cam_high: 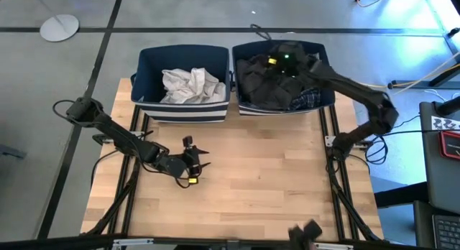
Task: Sort clothes
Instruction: Return to Home Position
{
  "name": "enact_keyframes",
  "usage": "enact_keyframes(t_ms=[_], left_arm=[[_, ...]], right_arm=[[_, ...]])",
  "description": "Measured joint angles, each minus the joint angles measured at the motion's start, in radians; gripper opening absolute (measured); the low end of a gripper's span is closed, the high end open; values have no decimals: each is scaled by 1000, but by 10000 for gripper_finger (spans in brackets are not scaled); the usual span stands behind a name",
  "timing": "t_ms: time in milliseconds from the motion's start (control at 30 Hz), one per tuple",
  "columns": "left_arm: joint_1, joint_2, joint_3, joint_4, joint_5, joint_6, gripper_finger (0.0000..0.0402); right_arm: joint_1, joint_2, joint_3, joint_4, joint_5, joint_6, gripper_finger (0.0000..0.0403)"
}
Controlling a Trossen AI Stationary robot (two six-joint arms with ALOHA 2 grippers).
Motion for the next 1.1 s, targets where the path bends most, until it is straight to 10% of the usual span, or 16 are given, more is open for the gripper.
enact_keyframes(t_ms=[333,900,1100], left_arm=[[10,-126,0,4,0,89,184],[11,-136,-2,-8,-3,169,36],[32,-185,-3,-31,159,170,3]], right_arm=[[317,-230,-7,-188,-162,-33,209],[817,-608,-780,363,-279,79,87],[897,-705,-977,546,-199,111,43]])
